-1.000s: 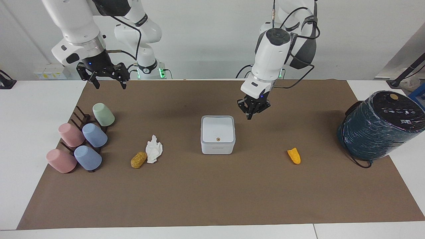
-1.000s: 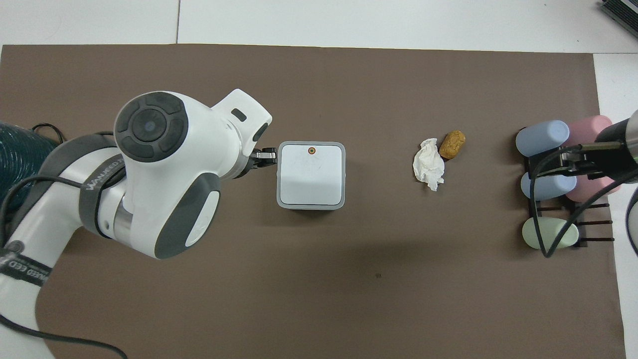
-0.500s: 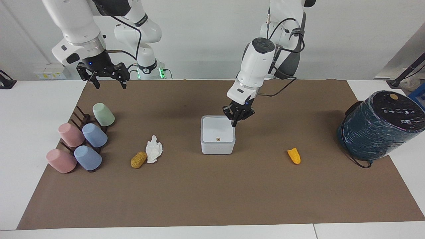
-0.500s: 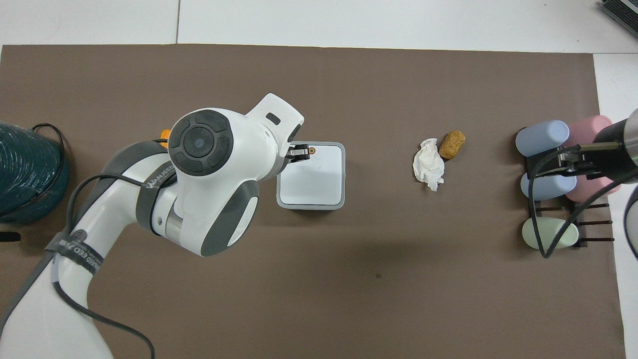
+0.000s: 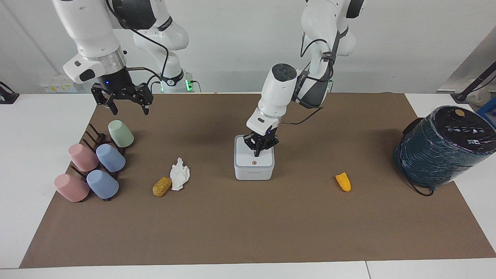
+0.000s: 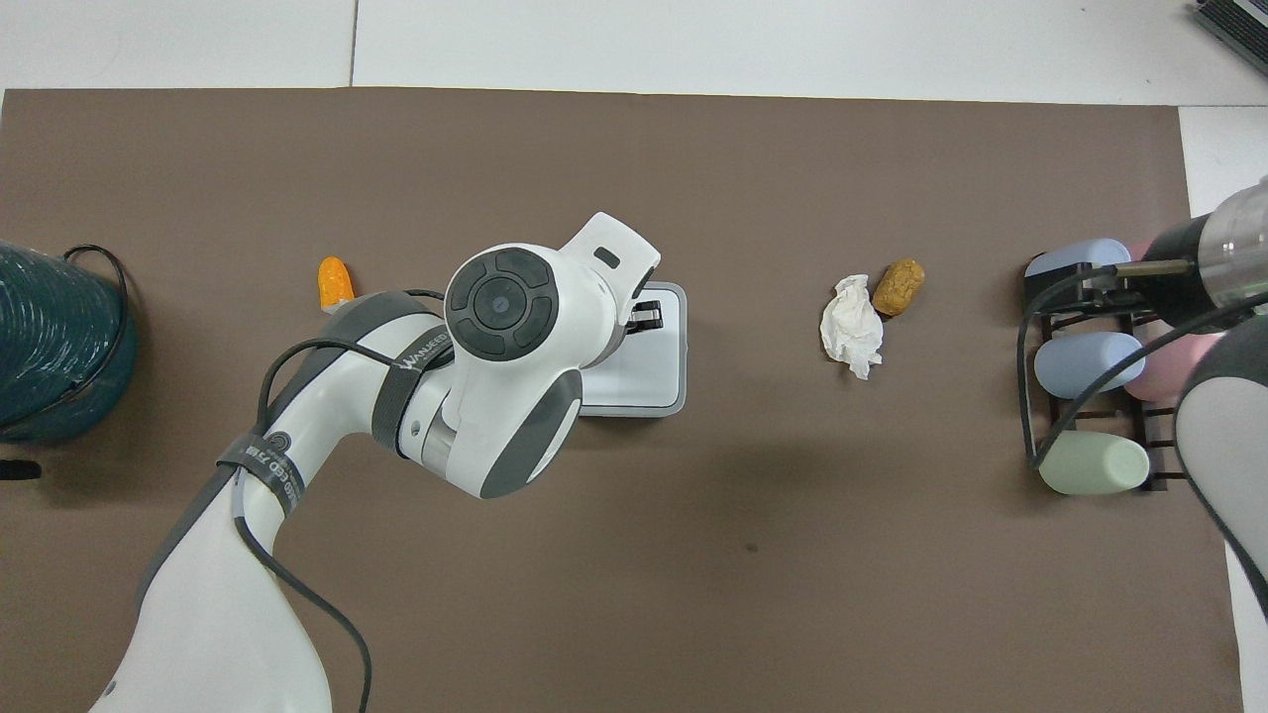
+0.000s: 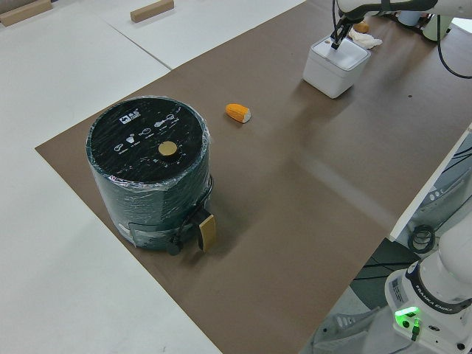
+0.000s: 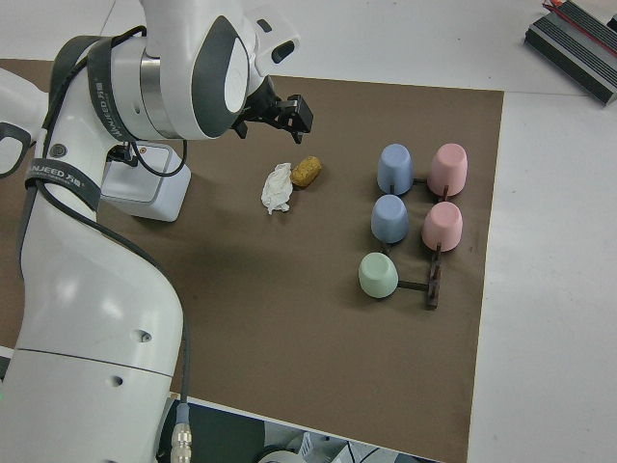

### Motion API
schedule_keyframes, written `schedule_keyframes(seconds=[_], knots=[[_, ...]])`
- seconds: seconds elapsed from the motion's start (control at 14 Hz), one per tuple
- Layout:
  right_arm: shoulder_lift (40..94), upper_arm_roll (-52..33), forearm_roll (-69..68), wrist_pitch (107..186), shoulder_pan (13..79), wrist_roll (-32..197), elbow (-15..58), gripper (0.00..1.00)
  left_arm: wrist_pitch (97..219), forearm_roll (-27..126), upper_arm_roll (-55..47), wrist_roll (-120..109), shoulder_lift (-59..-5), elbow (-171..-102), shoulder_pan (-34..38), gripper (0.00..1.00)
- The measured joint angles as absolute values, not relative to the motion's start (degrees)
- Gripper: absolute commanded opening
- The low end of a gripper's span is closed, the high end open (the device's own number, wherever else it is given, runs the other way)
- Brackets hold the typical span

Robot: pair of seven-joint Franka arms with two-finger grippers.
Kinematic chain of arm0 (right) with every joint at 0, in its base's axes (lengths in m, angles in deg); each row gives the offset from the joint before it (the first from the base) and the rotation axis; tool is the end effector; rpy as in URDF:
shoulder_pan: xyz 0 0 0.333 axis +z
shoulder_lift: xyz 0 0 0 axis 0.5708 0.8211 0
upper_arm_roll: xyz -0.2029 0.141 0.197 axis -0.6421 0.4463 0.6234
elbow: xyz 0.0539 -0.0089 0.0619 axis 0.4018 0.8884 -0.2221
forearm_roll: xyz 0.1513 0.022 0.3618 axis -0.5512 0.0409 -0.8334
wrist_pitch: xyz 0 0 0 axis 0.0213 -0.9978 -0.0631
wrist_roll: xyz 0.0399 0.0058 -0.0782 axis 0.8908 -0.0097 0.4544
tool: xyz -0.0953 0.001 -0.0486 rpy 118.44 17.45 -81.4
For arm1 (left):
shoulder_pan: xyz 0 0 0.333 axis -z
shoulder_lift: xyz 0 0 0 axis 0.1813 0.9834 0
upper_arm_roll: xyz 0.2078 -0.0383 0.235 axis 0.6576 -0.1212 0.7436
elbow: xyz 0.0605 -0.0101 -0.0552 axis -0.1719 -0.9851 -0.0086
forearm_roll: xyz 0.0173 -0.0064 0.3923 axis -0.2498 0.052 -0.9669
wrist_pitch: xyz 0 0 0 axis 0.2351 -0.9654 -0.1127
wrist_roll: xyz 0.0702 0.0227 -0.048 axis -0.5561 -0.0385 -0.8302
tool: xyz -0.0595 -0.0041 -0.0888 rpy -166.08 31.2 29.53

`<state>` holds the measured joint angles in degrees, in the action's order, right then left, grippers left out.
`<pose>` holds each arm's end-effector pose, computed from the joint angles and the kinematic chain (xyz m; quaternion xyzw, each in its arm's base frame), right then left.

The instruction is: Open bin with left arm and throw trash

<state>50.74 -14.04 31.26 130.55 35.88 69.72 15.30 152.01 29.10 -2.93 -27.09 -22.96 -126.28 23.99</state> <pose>0.5652 0.0335 0.5919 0.9990 -0.0085 0.0431 0.0059 0.5378 -0.3989 0.4145 0.9914 0.0299 0.0725 0.1050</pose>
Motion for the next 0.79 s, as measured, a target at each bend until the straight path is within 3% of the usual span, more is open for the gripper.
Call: schedule_keyframes(seconds=[0.29, 0.79], knots=[[57.6, -14.3, 31.3, 141.2, 35.7, 69.7, 16.7, 1.00, 150.3, 29.1, -2.8, -27.1, -22.8, -125.3, 24.0, 0.00], [72.3, -14.4, 31.3, 159.5, 35.6, 69.7, 17.1, 1.00, 119.1, 26.4, -0.3, -25.3, -22.5, -108.0, 17.8, 0.00]])
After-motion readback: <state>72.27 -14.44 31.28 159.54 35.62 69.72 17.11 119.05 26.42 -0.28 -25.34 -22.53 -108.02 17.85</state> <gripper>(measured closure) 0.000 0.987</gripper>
